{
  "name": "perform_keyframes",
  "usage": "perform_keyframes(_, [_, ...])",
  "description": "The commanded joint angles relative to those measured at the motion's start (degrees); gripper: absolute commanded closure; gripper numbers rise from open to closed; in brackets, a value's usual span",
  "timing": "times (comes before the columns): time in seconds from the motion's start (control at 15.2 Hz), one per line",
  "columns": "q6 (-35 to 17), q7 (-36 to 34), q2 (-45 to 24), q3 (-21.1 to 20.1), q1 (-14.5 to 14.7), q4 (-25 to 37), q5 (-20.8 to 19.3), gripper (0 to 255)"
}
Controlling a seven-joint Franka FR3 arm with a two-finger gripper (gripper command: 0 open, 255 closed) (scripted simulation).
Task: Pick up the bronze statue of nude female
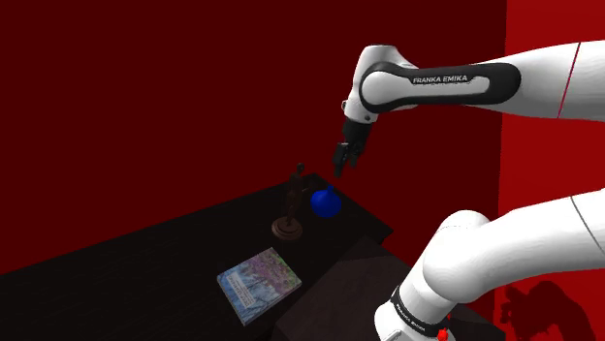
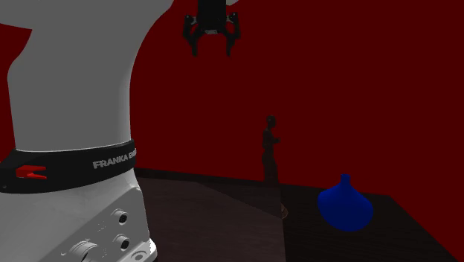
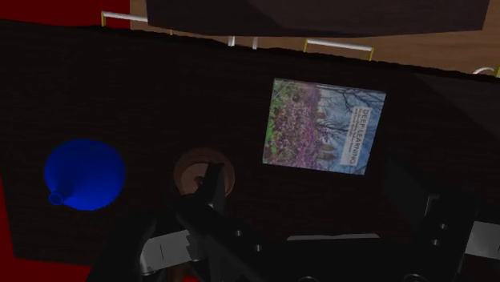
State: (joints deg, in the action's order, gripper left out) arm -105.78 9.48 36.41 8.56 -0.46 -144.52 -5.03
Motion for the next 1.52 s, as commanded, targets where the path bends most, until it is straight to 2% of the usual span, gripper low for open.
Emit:
perform_keyframes(0.0, [-4.64, 3.31, -2.69, 2.54, -0.31, -0.92, -0.54, 0])
perform_keyframes(0.33, [-14.87, 11.34, -11.97, 8.28, 0.34, -0.02, 0.58, 0])
perform_keyframes(0.66, [-23.63, 21.34, -23.17, 13.65, 2.1, 3.45, 5.72, 0])
perform_keyframes(0.86, [-27.56, 28.73, -30.61, 16.19, 3.21, 6.79, 11.4, 0])
perform_keyframes(1.06, [-30.07, 36.94, -38.42, 17.4, 3.4, 11.1, 18.75, 0])
perform_keyframes(1.25, [-31.13, 44.91, -46.24, 16.79, 1.96, 16.36, 26.38, 0])
perform_keyframes(1.45, [-31.12, 51.6, -53.71, 14.87, -0.7, 22.42, 32.84, 0])
